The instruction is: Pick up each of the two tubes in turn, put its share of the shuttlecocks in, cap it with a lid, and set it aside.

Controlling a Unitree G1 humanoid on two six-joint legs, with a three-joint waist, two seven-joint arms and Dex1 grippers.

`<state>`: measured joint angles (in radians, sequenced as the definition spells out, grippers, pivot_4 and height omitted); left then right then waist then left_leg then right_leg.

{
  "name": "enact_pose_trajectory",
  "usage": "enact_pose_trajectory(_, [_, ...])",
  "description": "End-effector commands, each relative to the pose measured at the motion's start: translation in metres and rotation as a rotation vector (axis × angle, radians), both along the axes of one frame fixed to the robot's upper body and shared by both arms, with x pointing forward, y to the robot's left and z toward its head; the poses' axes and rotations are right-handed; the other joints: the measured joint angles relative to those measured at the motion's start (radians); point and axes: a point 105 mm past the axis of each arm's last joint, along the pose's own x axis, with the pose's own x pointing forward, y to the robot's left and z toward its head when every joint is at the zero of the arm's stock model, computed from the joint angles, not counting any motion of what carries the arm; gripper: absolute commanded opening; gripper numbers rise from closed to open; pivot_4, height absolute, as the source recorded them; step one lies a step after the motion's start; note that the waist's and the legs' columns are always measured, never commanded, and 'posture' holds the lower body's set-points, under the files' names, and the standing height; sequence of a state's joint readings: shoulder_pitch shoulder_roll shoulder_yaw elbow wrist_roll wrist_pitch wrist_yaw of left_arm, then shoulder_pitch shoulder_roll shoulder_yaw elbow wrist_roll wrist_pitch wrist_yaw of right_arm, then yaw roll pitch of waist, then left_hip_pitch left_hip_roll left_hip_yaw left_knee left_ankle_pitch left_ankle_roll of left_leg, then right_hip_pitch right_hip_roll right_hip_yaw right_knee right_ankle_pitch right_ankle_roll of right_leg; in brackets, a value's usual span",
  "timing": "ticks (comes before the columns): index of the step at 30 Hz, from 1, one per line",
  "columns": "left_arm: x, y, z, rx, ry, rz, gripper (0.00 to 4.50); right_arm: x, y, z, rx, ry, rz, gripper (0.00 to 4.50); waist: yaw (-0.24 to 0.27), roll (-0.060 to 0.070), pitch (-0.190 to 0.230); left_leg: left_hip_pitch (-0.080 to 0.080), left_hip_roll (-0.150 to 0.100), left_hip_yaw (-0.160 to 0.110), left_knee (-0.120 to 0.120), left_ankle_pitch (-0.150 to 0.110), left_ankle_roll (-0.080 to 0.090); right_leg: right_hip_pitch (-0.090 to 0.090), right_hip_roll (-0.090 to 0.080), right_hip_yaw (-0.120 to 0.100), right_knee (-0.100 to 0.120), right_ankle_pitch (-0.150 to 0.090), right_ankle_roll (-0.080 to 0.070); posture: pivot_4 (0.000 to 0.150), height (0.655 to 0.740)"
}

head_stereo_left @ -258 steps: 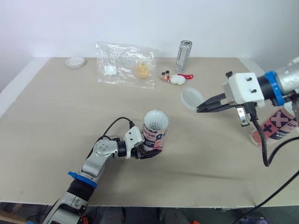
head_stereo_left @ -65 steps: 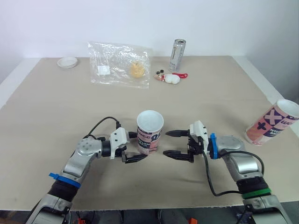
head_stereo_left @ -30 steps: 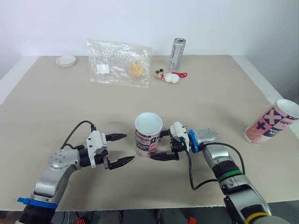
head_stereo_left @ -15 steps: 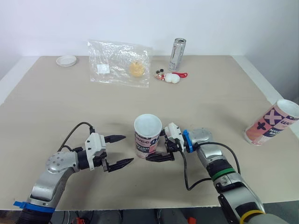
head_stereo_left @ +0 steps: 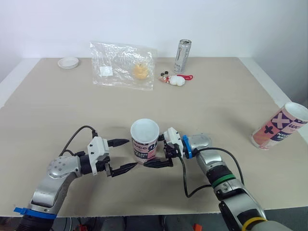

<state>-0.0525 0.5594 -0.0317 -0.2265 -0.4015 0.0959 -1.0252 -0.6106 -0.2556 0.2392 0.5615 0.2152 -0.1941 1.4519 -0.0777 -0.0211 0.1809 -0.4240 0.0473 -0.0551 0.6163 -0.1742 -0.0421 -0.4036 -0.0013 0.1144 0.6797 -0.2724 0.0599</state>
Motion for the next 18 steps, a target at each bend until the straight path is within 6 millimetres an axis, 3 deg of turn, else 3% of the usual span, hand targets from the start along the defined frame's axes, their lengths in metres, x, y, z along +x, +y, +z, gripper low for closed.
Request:
enact_pose_trajectory(1, [-0.003,-0.001,0.011,-0.006,-0.039,-0.012,4.5,-0.002,0.005,0.0,0.005,-0.017,0.012,4.39,0.0,0.0,0.0,0.0,0.0,0.0,0.0,0.0,0.0,0.0,0.0,0.0,0.0,0.0,0.0,0.15,0.74])
enact_pose_trajectory(3, [-0.003,-0.001,0.011,-0.003,-0.04,-0.011,4.5,-0.001,0.005,0.001,0.01,-0.019,0.011,4.17,0.0,0.0,0.0,0.0,0.0,0.0,0.0,0.0,0.0,0.0,0.0,0.0,0.0,0.0,0.0,0.15,0.74])
enact_pose_trajectory(7, [-0.004,0.001,0.01,0.006,-0.04,-0.009,4.5,0.002,0.005,0.002,0.015,-0.028,-0.005,3.06,0.0,0.0,0.0,0.001,0.0,0.0,0.0,0.0,0.0,0.0,0.0,0.0,0.0,0.0,0.0,0.15,0.74])
enact_pose_trajectory(16, [-0.003,0.002,0.009,0.014,-0.04,-0.008,4.5,0.0,-0.001,0.003,0.028,-0.016,-0.034,3.06,0.0,0.0,0.0,0.001,0.0,0.0,0.0,0.0,0.0,0.0,0.0,0.0,0.0,0.001,-0.001,0.15,0.74])
enact_pose_trajectory(18, [-0.003,0.001,0.009,0.014,-0.044,-0.007,4.5,0.003,-0.01,0.011,0.064,-0.011,-0.098,3.06,0.0,0.0,0.0,0.001,0.0,0.0,0.0,0.0,0.0,0.0,0.0,0.0,0.0,0.0,-0.001,0.15,0.74])
